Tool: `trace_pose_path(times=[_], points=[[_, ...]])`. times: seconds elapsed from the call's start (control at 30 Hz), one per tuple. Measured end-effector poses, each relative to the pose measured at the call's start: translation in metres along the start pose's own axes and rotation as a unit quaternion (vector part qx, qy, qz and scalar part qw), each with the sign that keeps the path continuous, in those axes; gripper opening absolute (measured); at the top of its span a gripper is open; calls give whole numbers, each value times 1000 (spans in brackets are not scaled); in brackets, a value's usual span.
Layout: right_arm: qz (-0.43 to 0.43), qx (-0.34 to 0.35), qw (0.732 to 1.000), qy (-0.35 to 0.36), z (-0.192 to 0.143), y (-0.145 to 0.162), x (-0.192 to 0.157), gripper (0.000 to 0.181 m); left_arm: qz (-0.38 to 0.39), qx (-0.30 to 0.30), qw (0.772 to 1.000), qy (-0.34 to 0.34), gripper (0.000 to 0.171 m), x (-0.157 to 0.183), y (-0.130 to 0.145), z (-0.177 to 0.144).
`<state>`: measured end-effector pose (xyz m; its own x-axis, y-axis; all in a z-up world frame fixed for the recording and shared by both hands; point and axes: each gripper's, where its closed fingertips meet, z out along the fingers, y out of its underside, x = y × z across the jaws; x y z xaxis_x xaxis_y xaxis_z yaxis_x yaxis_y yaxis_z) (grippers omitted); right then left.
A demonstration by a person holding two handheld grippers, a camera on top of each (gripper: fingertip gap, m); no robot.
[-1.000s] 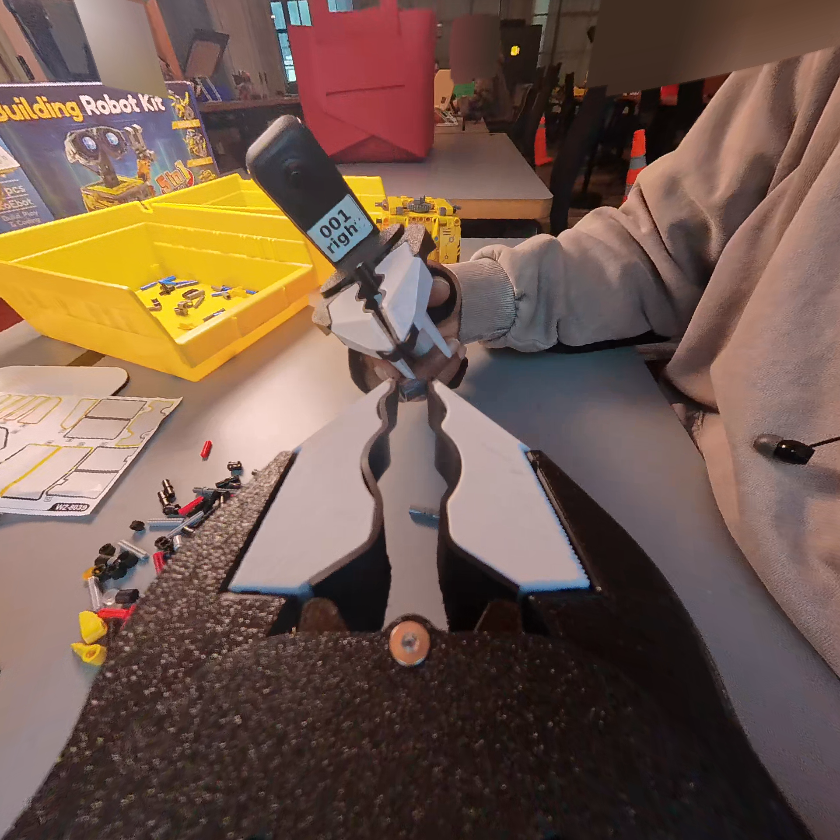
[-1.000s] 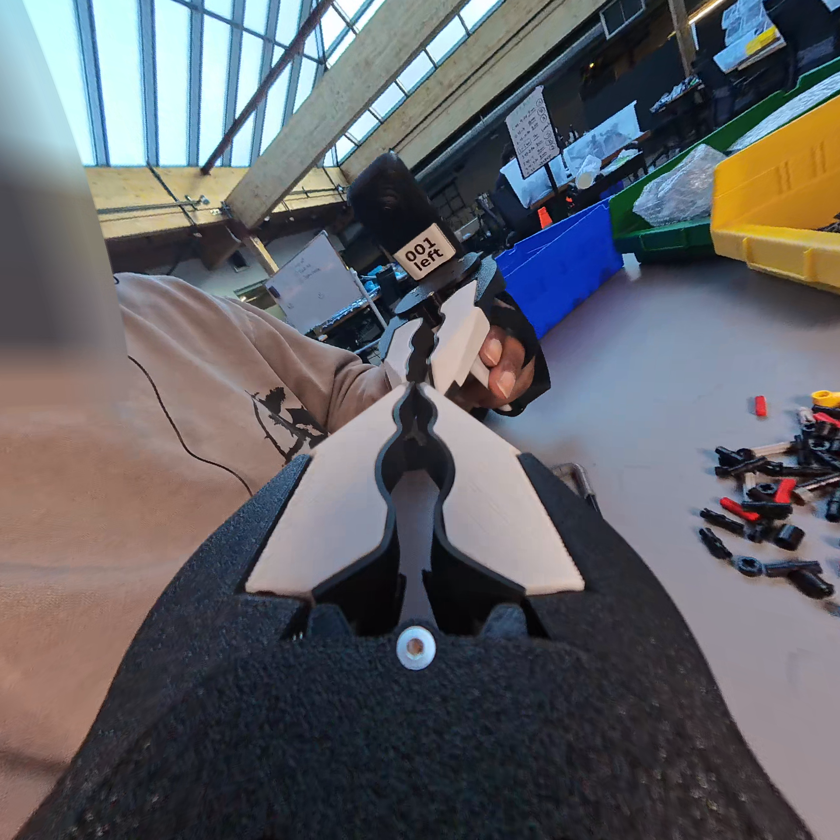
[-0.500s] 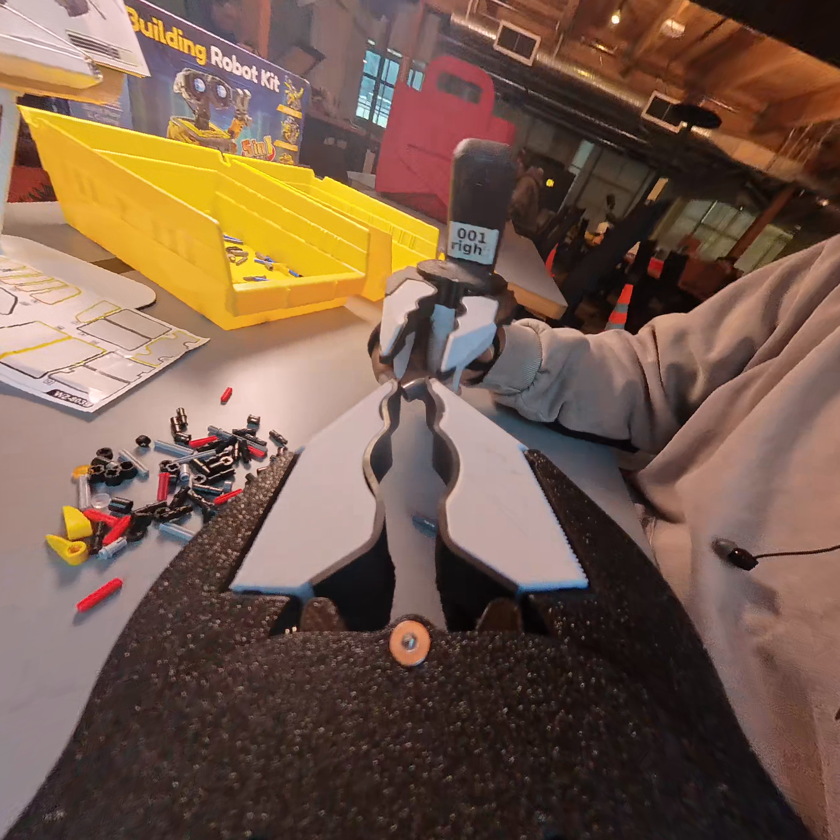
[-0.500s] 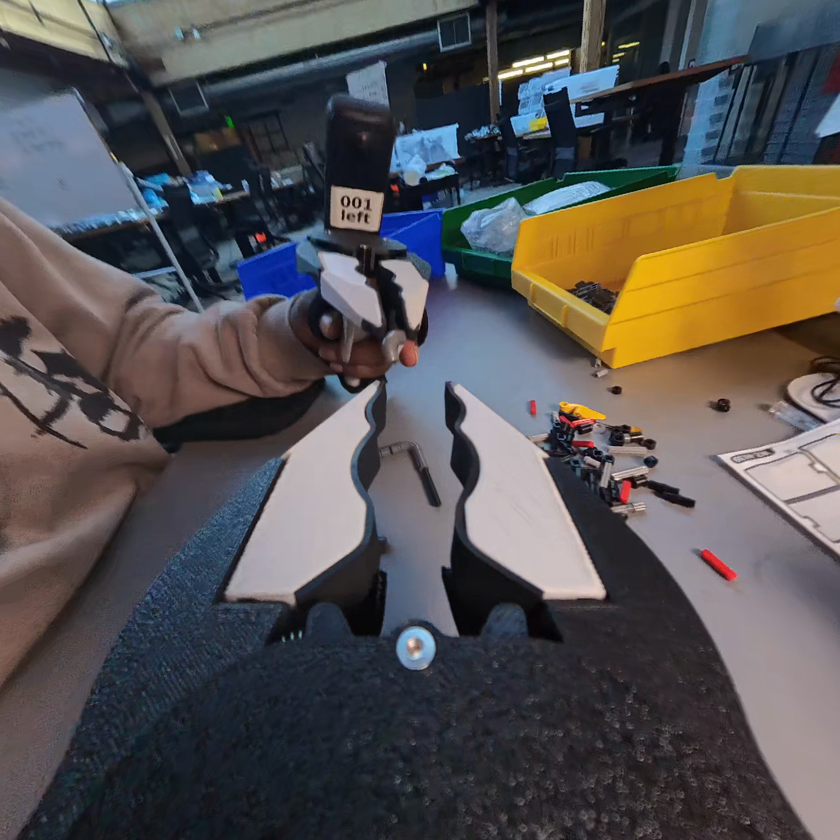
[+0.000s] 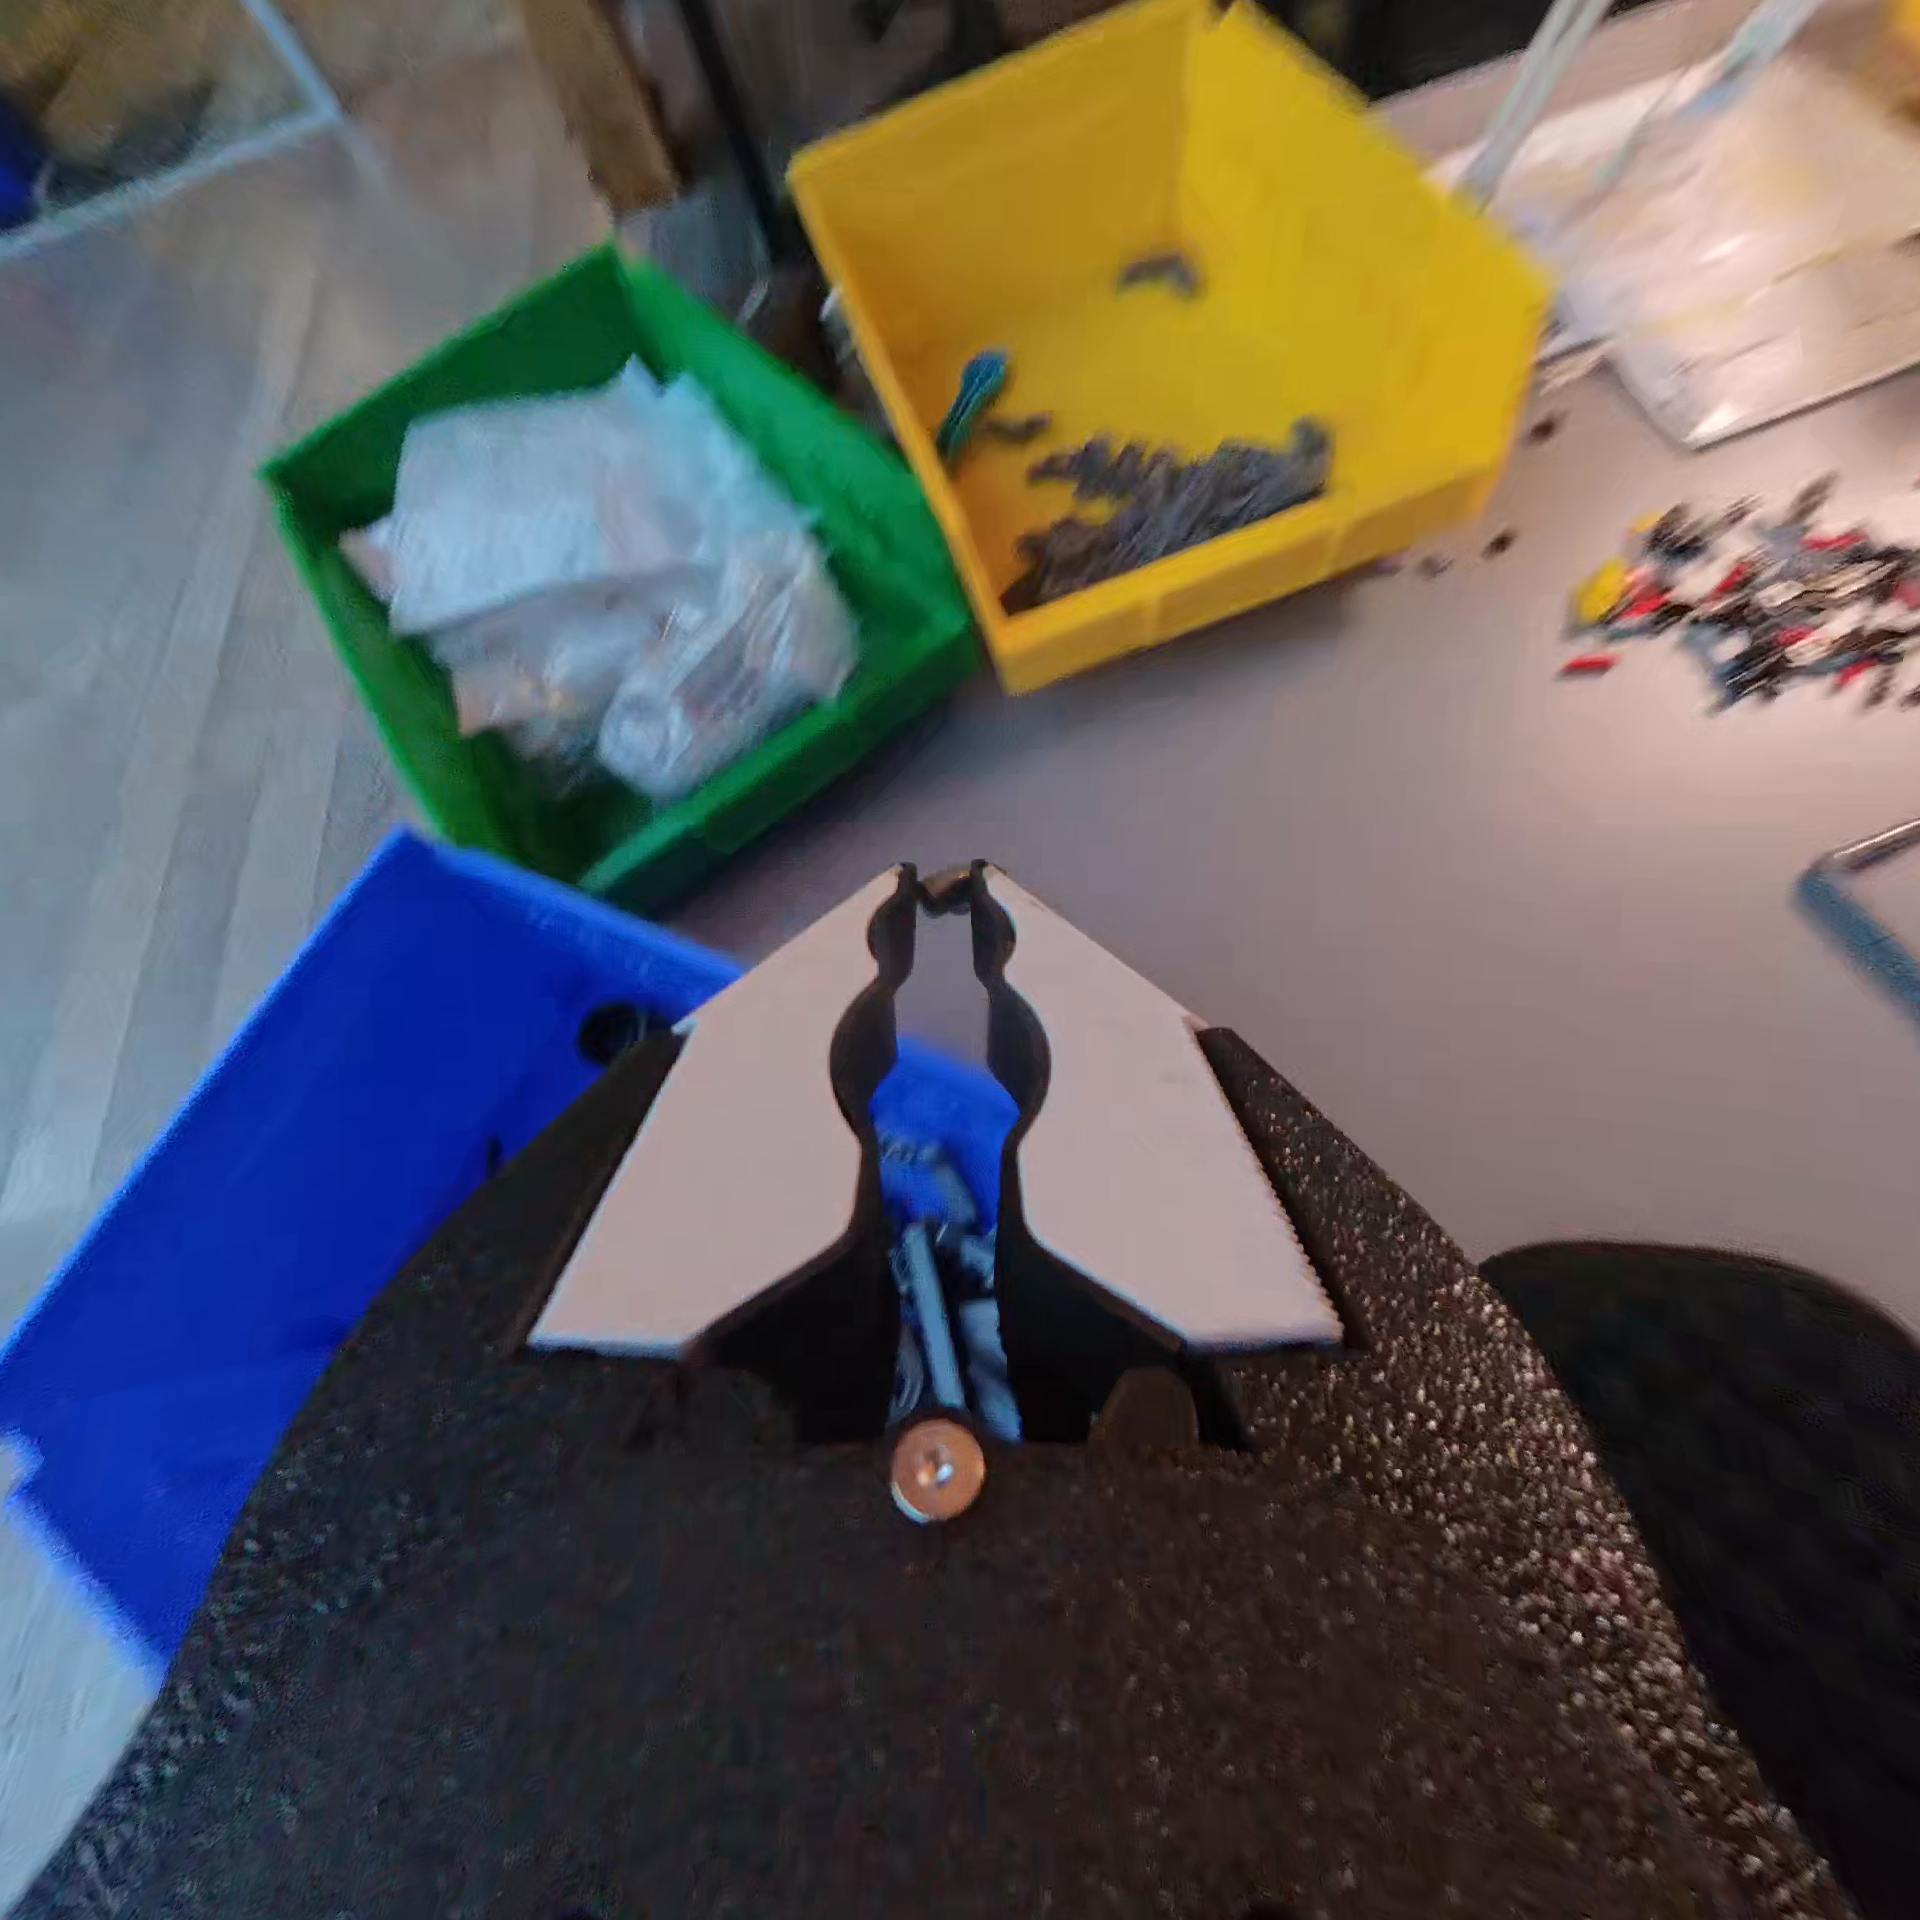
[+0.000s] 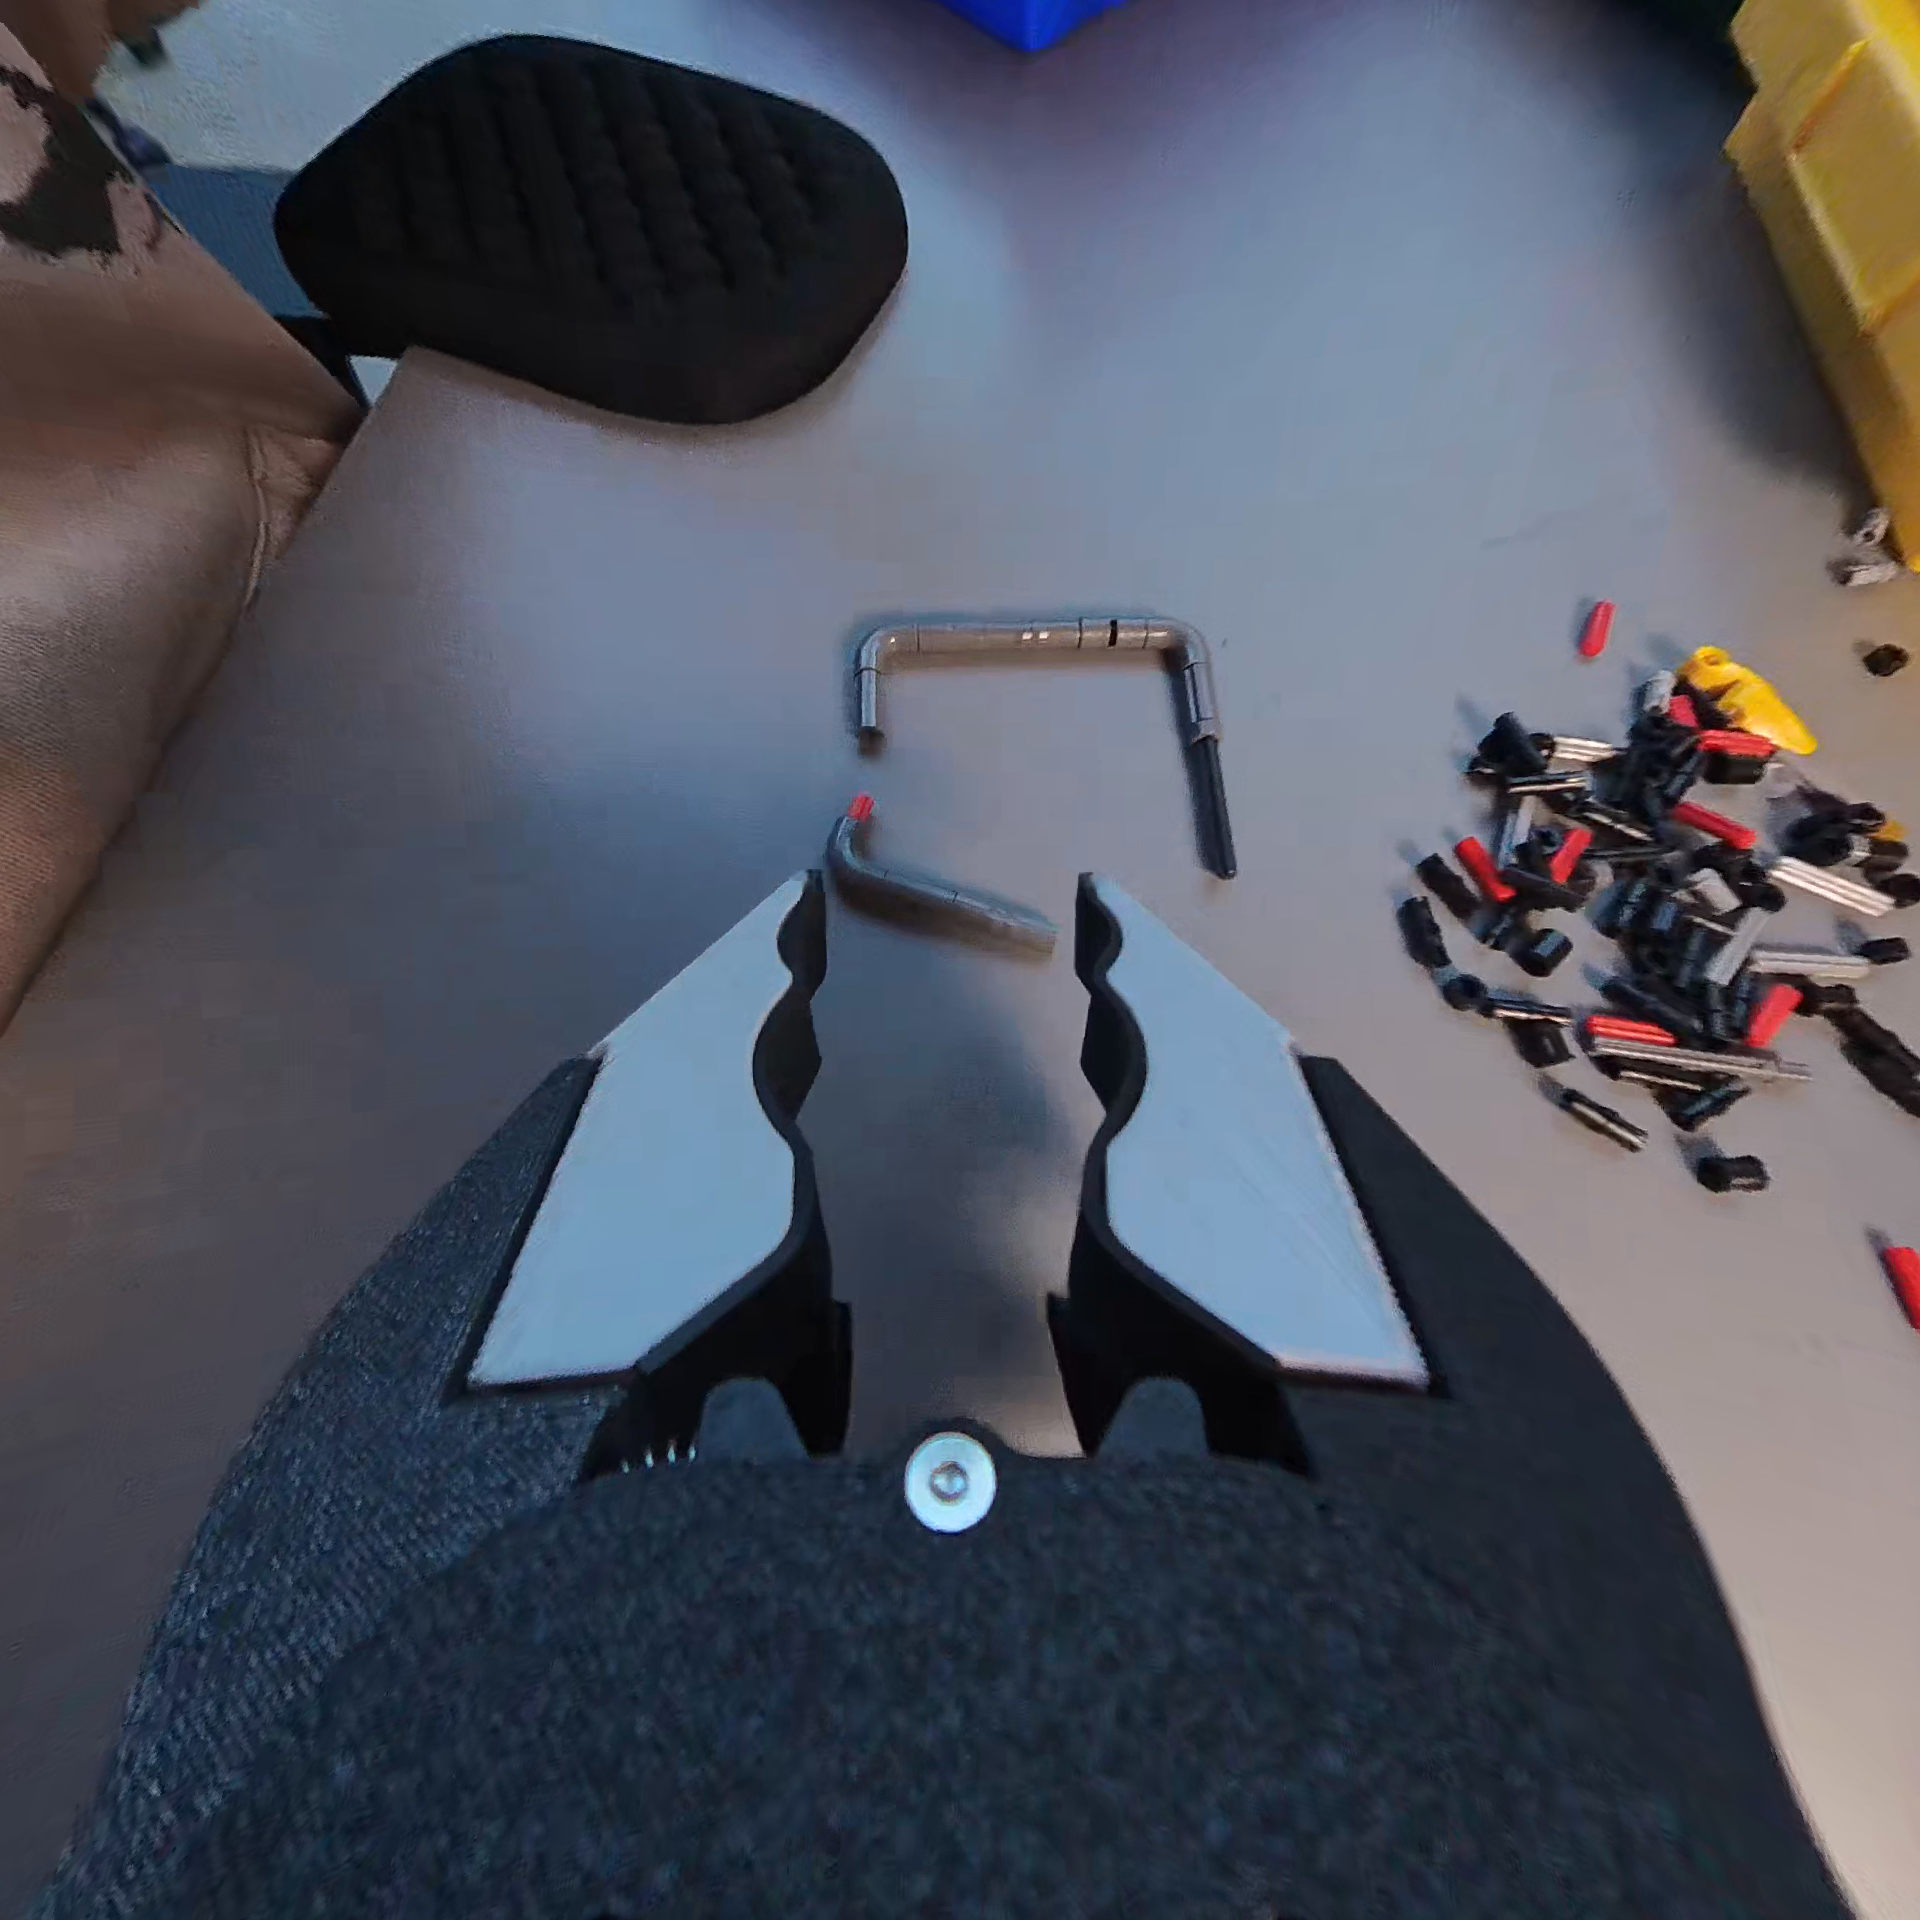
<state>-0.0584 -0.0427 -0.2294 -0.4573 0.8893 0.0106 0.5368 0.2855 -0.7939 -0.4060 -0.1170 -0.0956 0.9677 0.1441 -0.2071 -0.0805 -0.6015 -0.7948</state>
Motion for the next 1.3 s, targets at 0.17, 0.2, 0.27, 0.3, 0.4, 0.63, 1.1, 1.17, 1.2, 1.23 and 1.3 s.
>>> trace_pose_path(times=[0.17,0.2,0.27,0.3,0.4,0.63,1.1,1.17,1.2,1.23,1.3], points=[[-16,-58,998,9,14,17,3,50,-42,-67,995,-63,17,-40,61,6],[-11,-60,998,2,15,16,1,50,-47,-48,995,-68,26,-38,56,6],[-13,-70,997,-1,17,16,1,51,-42,-1,997,-61,32,-25,34,6],[-19,-77,997,-2,19,16,0,49,-33,24,998,-53,34,-14,19,6],[-18,-93,995,-13,20,17,-3,42,23,86,996,12,35,42,-27,6],[-13,-89,996,-7,15,20,-5,33,133,77,933,326,34,240,-41,34],[-1,-88,996,10,1,30,0,5,341,-59,758,553,29,398,53,58],[6,-79,997,12,-1,29,3,4,341,-55,759,552,23,400,53,61],[11,-72,997,11,-2,29,4,4,337,-48,762,552,20,401,52,62],[16,-66,998,7,-3,28,4,4,334,-44,764,550,18,400,53,63],[24,-46,999,-2,-4,23,3,4,330,-27,773,542,7,398,51,65]])
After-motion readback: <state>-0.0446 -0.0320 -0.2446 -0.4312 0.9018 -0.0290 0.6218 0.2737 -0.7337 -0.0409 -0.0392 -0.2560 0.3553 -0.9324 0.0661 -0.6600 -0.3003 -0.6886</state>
